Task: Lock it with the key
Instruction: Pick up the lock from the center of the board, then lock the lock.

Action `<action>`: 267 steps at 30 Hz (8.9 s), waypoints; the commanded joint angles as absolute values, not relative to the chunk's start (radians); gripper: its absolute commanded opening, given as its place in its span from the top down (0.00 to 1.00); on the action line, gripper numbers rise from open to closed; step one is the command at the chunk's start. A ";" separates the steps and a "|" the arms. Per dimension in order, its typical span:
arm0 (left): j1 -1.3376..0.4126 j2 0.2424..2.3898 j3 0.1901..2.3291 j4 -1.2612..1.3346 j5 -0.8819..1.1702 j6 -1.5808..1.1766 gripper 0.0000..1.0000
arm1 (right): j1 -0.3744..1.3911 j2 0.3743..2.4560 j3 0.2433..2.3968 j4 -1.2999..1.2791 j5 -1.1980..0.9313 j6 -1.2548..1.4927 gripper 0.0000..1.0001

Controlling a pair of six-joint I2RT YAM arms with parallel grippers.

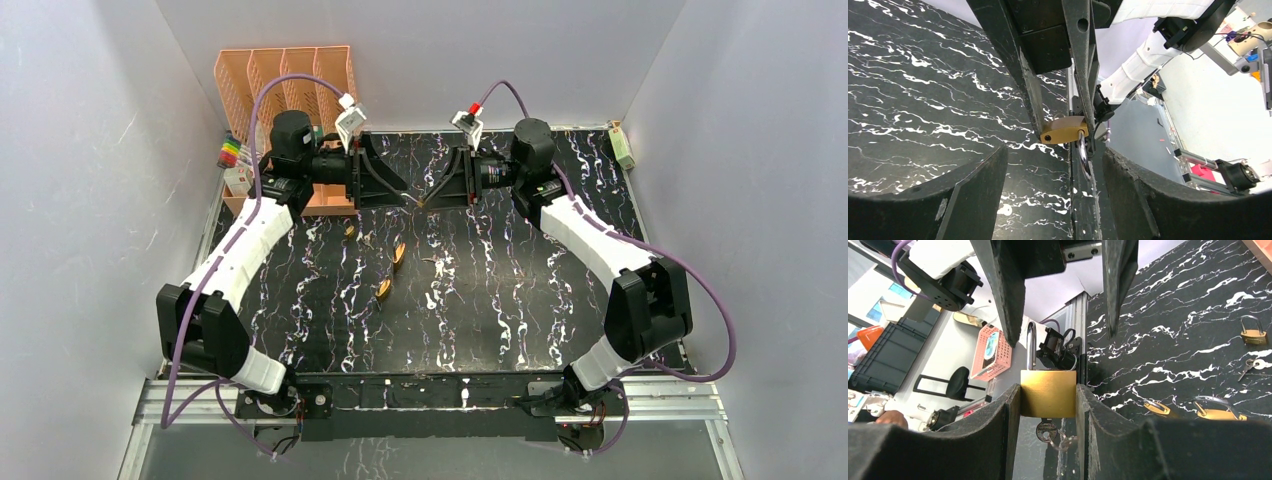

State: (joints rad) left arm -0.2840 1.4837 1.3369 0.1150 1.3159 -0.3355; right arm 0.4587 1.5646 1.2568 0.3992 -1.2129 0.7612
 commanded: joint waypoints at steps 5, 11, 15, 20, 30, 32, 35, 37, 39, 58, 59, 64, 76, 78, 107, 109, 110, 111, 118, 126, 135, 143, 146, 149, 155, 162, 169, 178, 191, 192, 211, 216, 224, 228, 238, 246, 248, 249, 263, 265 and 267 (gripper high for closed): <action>-0.310 1.463 1.361 0.069 1.351 -0.311 0.48 | 0.463 1.566 1.327 0.500 -1.218 0.818 1.00; -0.311 1.437 1.347 0.069 1.321 -0.257 1.00 | 0.465 1.565 1.333 0.494 -1.217 0.830 1.00; -0.311 1.399 1.326 0.154 1.288 -0.291 1.00 | 0.465 1.569 1.383 0.430 -1.226 0.786 0.66; -0.311 1.364 1.303 0.320 1.215 -0.407 1.00 | 0.461 1.489 1.437 0.349 -1.072 0.595 0.02; -0.310 1.323 1.280 0.491 1.064 -0.506 1.00 | 0.501 1.291 1.215 0.738 -0.704 0.552 0.02; -0.310 1.318 1.281 0.511 1.050 -0.525 1.00 | 0.547 1.265 1.205 0.667 -0.636 0.456 0.01; -0.310 1.305 1.281 0.529 1.025 -0.543 1.00 | 0.602 1.237 1.185 0.601 -0.559 0.370 0.02; -0.310 1.296 1.279 0.533 1.012 -0.546 1.00 | 0.608 1.247 1.207 0.532 -0.588 0.328 0.01; -0.310 1.289 1.279 0.533 1.001 -0.548 1.00 | 0.609 1.241 1.178 0.547 -0.594 0.311 0.01; -0.305 1.289 1.279 0.616 1.089 -0.610 1.00 | 0.582 1.396 1.236 0.891 -0.877 0.478 1.00; -0.304 1.288 1.273 0.619 1.089 -0.611 1.00 | 0.581 1.395 1.238 0.887 -0.880 0.480 1.00; -0.275 1.280 1.285 0.592 1.114 -0.618 0.70 | 0.562 1.373 1.262 0.772 -0.923 0.452 1.00; -0.166 1.308 1.292 0.798 1.255 -0.839 0.29 | 0.515 1.428 1.369 0.635 -1.072 0.501 1.00; -0.168 1.307 1.292 0.792 1.264 -0.834 0.29 | 0.515 1.440 1.380 0.633 -1.071 0.505 1.00; -0.227 1.291 1.290 0.523 1.190 -0.589 0.85 | 0.533 1.564 1.488 0.636 -1.102 0.566 1.00; -0.227 1.293 1.291 0.525 1.192 -0.589 0.92 | 0.536 1.567 1.493 0.619 -1.103 0.557 1.00; -0.227 1.294 1.290 0.526 1.191 -0.589 1.00 | 0.537 1.571 1.497 0.611 -1.103 0.554 1.00; -0.227 1.295 1.289 0.525 1.192 -0.588 1.00 | 0.538 1.575 1.502 0.604 -1.103 0.552 1.00; -0.237 1.300 1.275 0.552 1.203 -0.611 1.00 | 0.558 1.601 1.539 0.600 -1.090 0.545 1.00; -0.334 1.305 1.233 0.555 1.177 -0.601 1.00 | 0.586 1.654 1.618 0.609 -1.062 0.542 1.00; -0.474 1.305 1.169 0.454 1.083 -0.499 1.00 | 0.632 1.749 1.772 0.603 -1.054 0.557 1.00; -0.494 1.304 1.206 0.375 1.035 -0.436 0.96 | 0.659 1.758 1.781 0.606 -1.066 0.568 1.00; -0.494 1.312 1.239 0.349 1.036 -0.415 0.72 | 0.658 1.740 1.761 0.582 -1.069 0.546 1.00; -0.494 1.322 1.246 0.383 1.042 -0.434 0.69 | 0.658 1.726 1.736 0.576 -1.071 0.540 1.00; -0.493 1.304 1.227 0.397 1.030 -0.437 0.72 | 0.657 1.702 1.702 0.570 -1.073 0.524 1.00; -0.475 1.262 1.246 0.344 1.008 -0.396 0.31 | 0.656 1.683 1.681 0.556 -1.077 0.514 1.00; -0.463 1.265 1.263 0.405 1.069 -0.444 0.68 | 0.654 1.655 1.648 0.544 -1.074 0.500 1.00; -0.462 1.277 1.253 0.508 1.143 -0.524 1.00 | 0.654 1.636 1.600 0.535 -1.085 0.489 1.00; -0.448 1.267 1.313 0.391 1.157 -0.465 0.26 | 0.643 1.609 1.557 0.529 -1.091 0.482 1.00; -0.446 1.264 1.314 0.390 1.155 -0.464 0.26 | 0.641 1.609 1.556 0.529 -1.092 0.482 1.00; -0.327 1.225 1.339 0.291 1.450 -0.498 0.32 | 0.587 1.598 1.523 0.600 -1.093 0.532 1.00; -0.327 1.207 1.308 0.331 1.561 -0.572 0.26 | 0.562 1.598 1.508 0.667 -1.081 0.580 1.00; -0.312 1.184 1.221 0.544 1.606 -0.744 0.32 | 0.526 1.600 1.519 0.704 -1.050 0.617 1.00; -0.262 1.186 1.280 0.290 1.432 -0.543 0.32 | 0.525 1.601 1.524 0.691 -1.059 0.618 1.00; -0.258 1.196 1.386 -0.010 1.101 -0.216 0.28 | 0.527 1.592 1.520 0.676 -1.092 0.610 1.00; -0.257 1.202 1.365 0.106 1.090 -0.275 0.29 | 0.541 1.622 1.526 0.707 -1.121 0.647 1.00; -0.258 1.207 1.367 0.135 1.100 -0.290 0.29 | 0.543 1.629 1.531 0.701 -1.129 0.647 1.00; -0.258 1.214 1.369 0.153 1.114 -0.304 0.29 | 0.543 1.631 1.533 0.698 -1.132 0.647 1.00; -0.257 1.268 1.342 0.317 1.245 -0.418 0.66 | 0.546 1.650 1.546 0.700 -1.152 0.657 1.00; -0.257 1.274 1.344 0.331 1.254 -0.427 0.73 | 0.546 1.653 1.549 0.703 -1.155 0.661 1.00; -0.258 1.282 1.343 0.355 1.270 -0.443 0.80 | 0.545 1.656 1.552 0.705 -1.159 0.665 1.00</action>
